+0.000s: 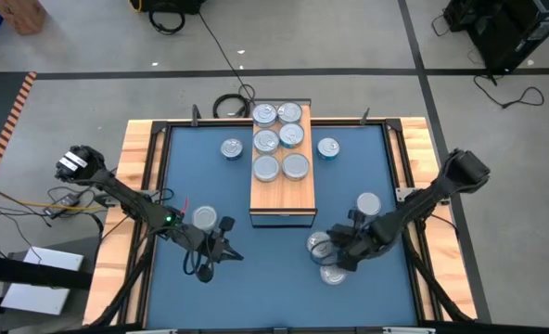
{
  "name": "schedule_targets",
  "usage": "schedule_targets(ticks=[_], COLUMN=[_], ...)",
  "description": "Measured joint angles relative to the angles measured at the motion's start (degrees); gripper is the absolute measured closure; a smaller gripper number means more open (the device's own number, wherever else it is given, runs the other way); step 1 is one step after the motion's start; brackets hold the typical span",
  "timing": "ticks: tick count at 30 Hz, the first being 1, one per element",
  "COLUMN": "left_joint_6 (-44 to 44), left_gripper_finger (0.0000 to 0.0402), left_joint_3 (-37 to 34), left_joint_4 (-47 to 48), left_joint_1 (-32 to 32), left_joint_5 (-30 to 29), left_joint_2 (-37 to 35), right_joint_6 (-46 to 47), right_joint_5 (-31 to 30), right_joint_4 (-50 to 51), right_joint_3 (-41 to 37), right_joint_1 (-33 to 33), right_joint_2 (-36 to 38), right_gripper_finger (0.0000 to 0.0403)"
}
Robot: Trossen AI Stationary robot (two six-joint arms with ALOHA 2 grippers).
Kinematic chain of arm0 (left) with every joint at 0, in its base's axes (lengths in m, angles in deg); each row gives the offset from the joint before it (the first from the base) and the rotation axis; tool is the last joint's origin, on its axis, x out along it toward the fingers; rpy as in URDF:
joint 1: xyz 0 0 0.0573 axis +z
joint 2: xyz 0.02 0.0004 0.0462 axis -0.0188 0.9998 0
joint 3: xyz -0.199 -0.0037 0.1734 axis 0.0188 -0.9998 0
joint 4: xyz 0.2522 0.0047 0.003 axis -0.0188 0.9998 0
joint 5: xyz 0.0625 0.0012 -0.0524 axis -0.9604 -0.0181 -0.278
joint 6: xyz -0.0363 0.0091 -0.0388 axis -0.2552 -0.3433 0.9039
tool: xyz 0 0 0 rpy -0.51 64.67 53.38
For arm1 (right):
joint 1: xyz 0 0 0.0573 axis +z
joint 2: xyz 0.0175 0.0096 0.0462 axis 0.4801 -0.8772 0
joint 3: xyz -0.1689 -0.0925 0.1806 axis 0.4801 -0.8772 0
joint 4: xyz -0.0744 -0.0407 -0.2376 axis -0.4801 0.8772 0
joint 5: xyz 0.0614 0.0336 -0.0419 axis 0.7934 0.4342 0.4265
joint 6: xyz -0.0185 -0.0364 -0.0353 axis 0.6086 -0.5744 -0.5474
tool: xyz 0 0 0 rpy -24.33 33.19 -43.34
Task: Stack canned seafood by type on shelf
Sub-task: Stack the blue tuna can on top of the other blue tuna can on the shelf
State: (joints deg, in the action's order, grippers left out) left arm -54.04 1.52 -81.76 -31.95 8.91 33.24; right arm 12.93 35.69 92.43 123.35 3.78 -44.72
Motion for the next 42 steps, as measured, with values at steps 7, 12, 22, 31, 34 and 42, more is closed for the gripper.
schedule_targets(ticks=[7, 12, 22, 31, 34, 42], left_joint_6=[0.1, 0.2, -0.2, -1.5, -1.5, -1.5], left_gripper_finger=[0.0399, 0.0399, 0.0399, 0.0399, 0.0399, 0.0397], left_joint_3=[0.0, 0.3, 4.3, 4.4, 4.4, 4.5], left_joint_4=[-0.2, 0.1, 6.9, 7.2, 7.1, 7.2], left_joint_1=[0.0, 0.0, 0.0, 0.0, 0.0, 0.1], left_joint_5=[0.0, 0.0, 0.0, 0.0, -0.1, -3.9], left_joint_2=[0.0, 0.0, -0.1, -0.1, -0.1, -0.1], right_joint_6=[-4.0, -10.1, -14.3, -12.3, -10.6, -17.9], right_joint_5=[1.2, 1.7, 1.8, 0.9, -3.4, -1.4], right_joint_4=[-9.1, -9.7, 5.2, 8.9, 8.7, -8.0], right_joint_3=[4.0, 11.3, 22.3, 20.2, 18.8, 14.5], right_joint_1=[0.0, 0.0, 0.0, -0.5, -1.8, -4.8], right_joint_2=[-7.8, -11.8, -13.7, -13.3, -13.3, -13.3], right_gripper_finger=[0.0398, 0.0398, 0.0398, 0.0398, 0.0398, 0.0398])
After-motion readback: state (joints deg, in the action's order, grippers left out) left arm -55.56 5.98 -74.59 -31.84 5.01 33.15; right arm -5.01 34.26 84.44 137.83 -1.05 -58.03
